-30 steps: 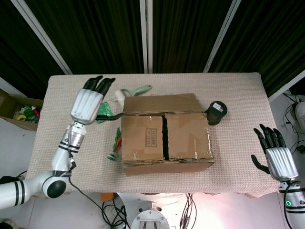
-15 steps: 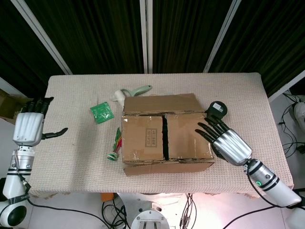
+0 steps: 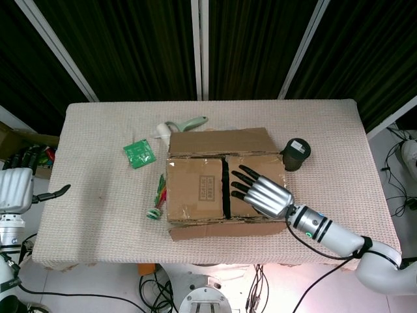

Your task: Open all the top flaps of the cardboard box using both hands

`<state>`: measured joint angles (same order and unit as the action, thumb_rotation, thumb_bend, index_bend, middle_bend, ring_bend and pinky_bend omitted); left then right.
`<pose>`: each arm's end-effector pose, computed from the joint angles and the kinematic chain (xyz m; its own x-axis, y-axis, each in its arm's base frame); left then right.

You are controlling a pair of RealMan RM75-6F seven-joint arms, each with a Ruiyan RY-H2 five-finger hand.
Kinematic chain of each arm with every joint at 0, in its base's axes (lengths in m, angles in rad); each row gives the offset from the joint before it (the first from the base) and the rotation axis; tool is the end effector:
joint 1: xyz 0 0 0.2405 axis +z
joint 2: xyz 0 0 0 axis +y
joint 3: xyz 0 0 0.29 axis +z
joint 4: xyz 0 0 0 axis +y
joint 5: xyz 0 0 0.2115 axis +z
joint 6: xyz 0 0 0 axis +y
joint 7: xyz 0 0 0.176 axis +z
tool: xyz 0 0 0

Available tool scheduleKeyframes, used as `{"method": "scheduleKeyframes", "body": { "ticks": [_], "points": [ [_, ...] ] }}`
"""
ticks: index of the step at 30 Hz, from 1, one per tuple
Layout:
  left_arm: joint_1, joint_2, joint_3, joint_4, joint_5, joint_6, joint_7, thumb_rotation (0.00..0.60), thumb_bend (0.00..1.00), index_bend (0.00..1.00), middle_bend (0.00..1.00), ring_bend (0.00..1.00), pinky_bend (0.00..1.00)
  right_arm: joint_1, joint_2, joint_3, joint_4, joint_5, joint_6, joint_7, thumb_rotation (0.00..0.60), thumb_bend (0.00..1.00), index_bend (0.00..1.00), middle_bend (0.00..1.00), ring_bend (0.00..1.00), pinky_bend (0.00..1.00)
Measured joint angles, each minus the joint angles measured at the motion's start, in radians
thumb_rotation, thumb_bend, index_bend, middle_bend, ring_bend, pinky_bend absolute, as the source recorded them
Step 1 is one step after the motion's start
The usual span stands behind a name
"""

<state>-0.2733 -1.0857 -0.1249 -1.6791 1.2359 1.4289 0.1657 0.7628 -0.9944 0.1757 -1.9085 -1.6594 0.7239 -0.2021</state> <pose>-0.3198 0.2904 0.1968 0.4681 -0.0667 0.8812 0.8831 0.0717 -0.4637 -0.0996 -0.3308 0.0836 0.7426 -0.0926 0.6633 -0.4516 -0.8005 0.3939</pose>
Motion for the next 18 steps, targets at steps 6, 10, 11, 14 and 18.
{"method": "scheduleKeyframes", "body": {
  "ticks": [6,10,11,14,18],
  "points": [
    [-0.001,-0.010,-0.008,0.012,0.003,-0.014,0.001,0.319,0.01,0.14,0.17,0.12,0.18,0.036,-0.053,-0.006,0.026,0.042,-0.034,-0.018,0.600,1.00,0.31,0.24,0.00,0.00],
    [0.002,-0.009,-0.014,0.017,0.000,-0.018,0.000,0.334,0.01,0.14,0.17,0.12,0.18,0.053,-0.093,-0.015,0.058,0.054,-0.037,-0.017,0.600,1.00,0.31,0.24,0.00,0.00],
    [0.003,-0.008,-0.015,0.017,0.000,-0.018,-0.002,0.334,0.01,0.14,0.17,0.12,0.18,0.058,-0.101,-0.018,0.065,0.057,-0.039,-0.016,0.600,1.00,0.31,0.24,0.00,0.00],
    [0.008,-0.006,-0.017,0.020,0.003,-0.018,-0.009,0.334,0.01,0.14,0.17,0.12,0.18,0.073,-0.122,-0.029,0.087,0.064,-0.047,-0.016,0.600,1.00,0.31,0.24,0.00,0.00],
    [0.013,-0.005,-0.018,0.023,0.006,-0.021,-0.014,0.333,0.01,0.14,0.17,0.12,0.18,0.084,-0.139,-0.042,0.104,0.070,-0.046,-0.015,0.600,1.00,0.34,0.27,0.00,0.00]
  ]
}}
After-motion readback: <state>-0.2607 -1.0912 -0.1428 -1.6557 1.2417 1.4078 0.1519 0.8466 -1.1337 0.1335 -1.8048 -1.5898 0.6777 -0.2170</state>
